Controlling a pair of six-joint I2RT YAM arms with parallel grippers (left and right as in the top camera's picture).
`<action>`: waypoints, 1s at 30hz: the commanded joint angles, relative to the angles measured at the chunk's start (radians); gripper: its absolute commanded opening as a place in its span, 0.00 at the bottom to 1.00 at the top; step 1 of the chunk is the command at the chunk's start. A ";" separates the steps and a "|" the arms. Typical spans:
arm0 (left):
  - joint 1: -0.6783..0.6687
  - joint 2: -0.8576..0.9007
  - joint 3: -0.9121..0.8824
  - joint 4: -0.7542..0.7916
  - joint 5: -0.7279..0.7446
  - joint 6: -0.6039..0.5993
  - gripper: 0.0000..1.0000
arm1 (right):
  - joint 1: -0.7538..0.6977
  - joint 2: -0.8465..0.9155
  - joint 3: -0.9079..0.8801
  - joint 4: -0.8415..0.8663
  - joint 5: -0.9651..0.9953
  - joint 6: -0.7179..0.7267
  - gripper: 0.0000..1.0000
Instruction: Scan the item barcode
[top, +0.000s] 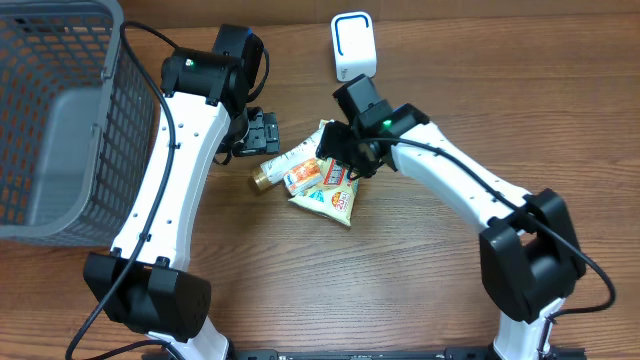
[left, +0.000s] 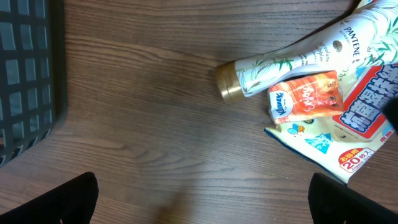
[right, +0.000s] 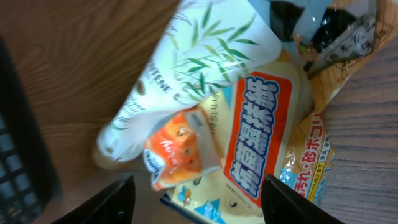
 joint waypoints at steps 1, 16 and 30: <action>0.000 0.009 0.003 0.001 -0.013 -0.007 1.00 | 0.019 0.070 -0.004 -0.009 0.079 0.056 0.65; 0.000 0.009 0.003 0.001 -0.013 -0.007 1.00 | -0.142 0.088 0.006 -0.309 0.368 0.056 0.65; 0.000 0.009 0.003 0.001 -0.013 -0.007 1.00 | -0.199 -0.100 0.086 -0.237 0.060 -0.046 0.85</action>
